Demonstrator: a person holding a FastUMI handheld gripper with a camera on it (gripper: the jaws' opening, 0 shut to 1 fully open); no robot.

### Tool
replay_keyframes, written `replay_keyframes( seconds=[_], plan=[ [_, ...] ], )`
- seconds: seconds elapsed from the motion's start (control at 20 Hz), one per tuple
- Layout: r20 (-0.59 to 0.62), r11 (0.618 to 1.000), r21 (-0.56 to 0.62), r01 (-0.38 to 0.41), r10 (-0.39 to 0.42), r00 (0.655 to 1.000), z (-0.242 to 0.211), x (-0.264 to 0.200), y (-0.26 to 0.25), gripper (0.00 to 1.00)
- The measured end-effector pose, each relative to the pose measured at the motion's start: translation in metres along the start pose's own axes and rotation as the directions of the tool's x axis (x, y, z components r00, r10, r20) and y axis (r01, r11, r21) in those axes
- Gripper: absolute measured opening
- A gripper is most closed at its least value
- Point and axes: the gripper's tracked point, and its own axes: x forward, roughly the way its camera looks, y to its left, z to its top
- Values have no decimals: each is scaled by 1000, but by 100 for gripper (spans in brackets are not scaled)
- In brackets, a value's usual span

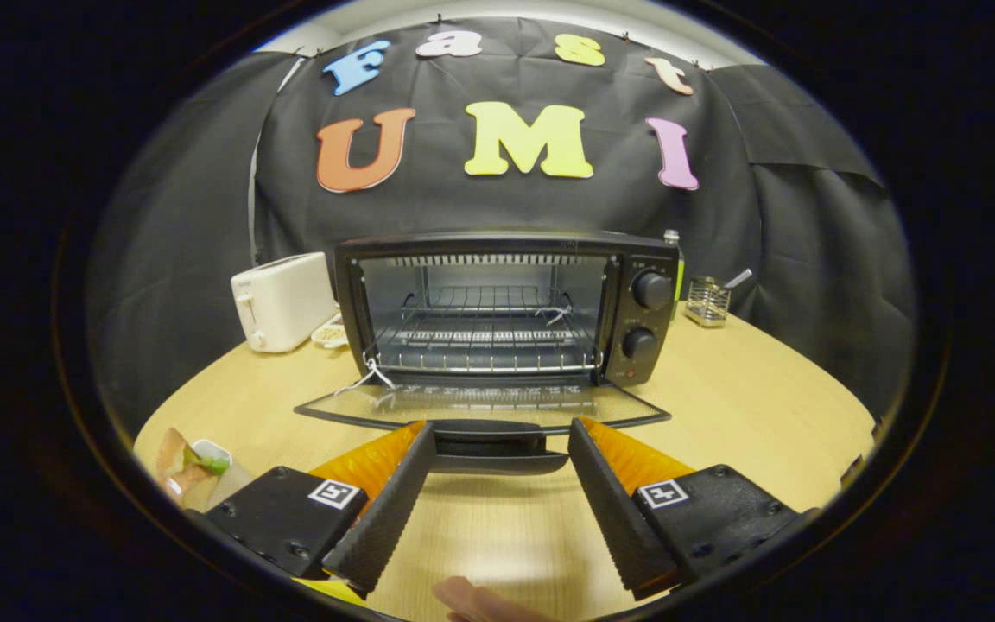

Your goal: Open the toaster oven, put the food inside, and close the toaster oven door.

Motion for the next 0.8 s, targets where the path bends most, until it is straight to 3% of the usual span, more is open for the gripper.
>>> replay_keyframes(
  seconds=[0.35, 0.65, 0.8],
  plan=[
    [-110, 999, 36, 1, 3, 994, -33, 6, -2, 100],
    [-78, 999, 26, -38, 40, 996, -20, -12, 9, 100],
    [-54, 995, 0, -97, 97, 994, -9, -37, 25, 100]
  ],
)
